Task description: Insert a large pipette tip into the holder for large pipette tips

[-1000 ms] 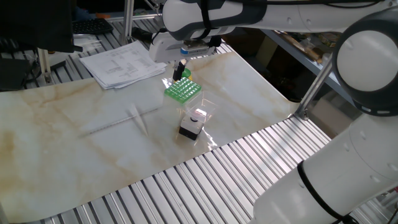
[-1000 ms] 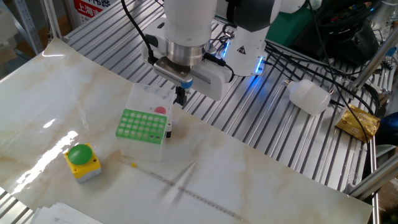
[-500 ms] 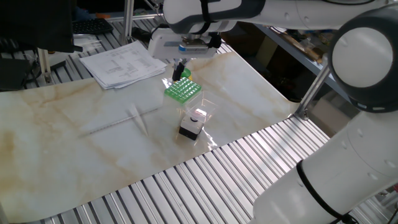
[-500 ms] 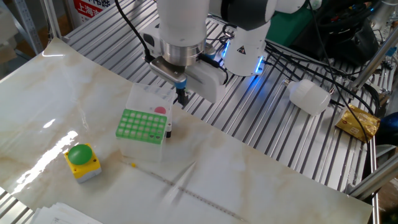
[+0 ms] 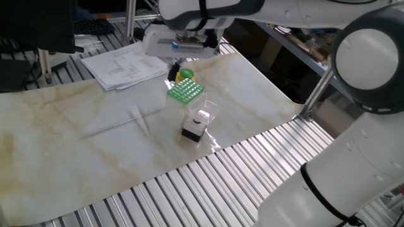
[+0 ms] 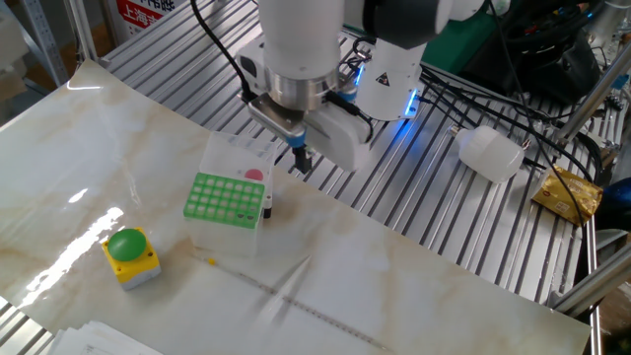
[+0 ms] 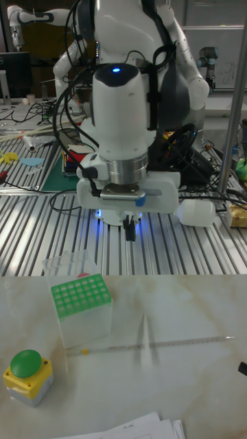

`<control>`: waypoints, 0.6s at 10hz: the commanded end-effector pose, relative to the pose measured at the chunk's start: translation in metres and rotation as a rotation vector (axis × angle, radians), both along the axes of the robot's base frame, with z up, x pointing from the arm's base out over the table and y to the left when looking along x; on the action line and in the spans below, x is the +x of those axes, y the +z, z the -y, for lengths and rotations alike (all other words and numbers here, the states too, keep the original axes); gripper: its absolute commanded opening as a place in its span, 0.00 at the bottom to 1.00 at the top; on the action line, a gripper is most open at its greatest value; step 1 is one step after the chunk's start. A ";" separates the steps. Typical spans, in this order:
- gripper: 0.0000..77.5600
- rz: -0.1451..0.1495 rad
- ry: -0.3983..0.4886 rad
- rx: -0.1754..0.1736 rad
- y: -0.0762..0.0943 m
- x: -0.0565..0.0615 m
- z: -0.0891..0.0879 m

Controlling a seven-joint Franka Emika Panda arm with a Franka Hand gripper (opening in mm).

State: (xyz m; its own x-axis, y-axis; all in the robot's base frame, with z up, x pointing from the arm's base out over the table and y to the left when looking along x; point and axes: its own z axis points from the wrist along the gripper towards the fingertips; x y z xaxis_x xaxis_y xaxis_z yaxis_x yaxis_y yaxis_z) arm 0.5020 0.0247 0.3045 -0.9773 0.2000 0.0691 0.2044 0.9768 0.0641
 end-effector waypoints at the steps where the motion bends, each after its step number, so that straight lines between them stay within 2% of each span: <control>1: 0.00 -0.007 -0.019 -0.001 0.011 0.018 -0.019; 4: 0.00 -0.009 -0.026 -0.006 0.010 0.035 -0.032; 5: 0.00 -0.009 -0.026 -0.006 0.009 0.037 -0.033; 6: 0.00 -0.009 -0.024 -0.009 0.005 0.045 -0.037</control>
State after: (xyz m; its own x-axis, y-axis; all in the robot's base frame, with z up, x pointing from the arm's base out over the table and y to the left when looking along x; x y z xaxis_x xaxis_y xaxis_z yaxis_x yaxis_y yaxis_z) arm 0.5388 0.0573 0.3125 -0.9716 0.2233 0.0788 0.2279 0.9720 0.0564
